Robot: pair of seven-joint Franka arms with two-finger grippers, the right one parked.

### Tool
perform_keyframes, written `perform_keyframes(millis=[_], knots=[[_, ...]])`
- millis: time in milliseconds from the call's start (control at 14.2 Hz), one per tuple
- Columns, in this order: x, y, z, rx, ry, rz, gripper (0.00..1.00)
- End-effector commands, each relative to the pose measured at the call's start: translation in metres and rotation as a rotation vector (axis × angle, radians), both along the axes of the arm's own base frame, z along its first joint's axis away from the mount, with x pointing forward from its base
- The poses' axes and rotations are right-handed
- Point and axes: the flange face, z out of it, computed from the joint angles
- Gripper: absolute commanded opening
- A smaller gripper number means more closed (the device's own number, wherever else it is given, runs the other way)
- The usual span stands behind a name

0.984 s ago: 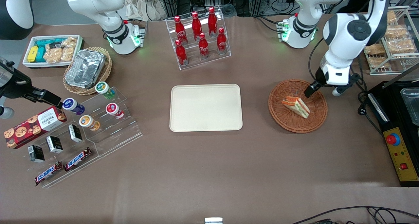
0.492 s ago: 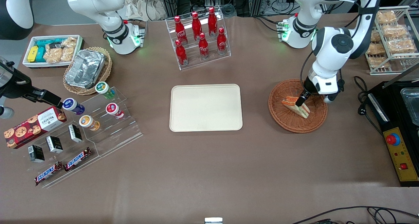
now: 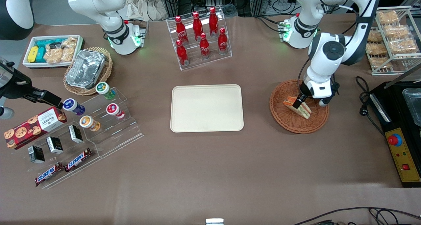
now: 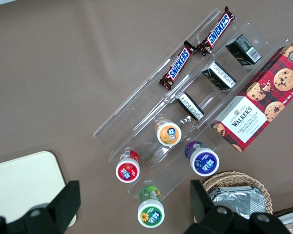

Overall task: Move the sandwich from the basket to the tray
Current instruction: 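Close the left gripper on the wrapped sandwich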

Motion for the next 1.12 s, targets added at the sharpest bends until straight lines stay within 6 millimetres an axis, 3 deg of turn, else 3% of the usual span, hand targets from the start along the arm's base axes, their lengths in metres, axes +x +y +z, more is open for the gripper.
perform_keyframes(millis=[0,281,352,492,562,703,914,1055], knots=[[0.0,-0.006,-0.012,0.04,-0.018,0.024,0.99],[0.002,-0.008,-0.017,0.063,-0.025,0.03,0.88],[0.003,-0.007,-0.016,0.061,-0.026,0.033,0.8],[0.006,-0.004,-0.015,0.062,-0.022,0.05,0.49],[0.008,-0.004,-0.016,0.068,-0.014,0.041,0.4],[0.02,-0.004,-0.014,0.122,0.061,0.049,0.31],[0.048,-0.018,0.014,0.226,0.215,0.009,0.24],[0.06,-0.017,0.038,0.246,0.275,-0.002,0.12]])
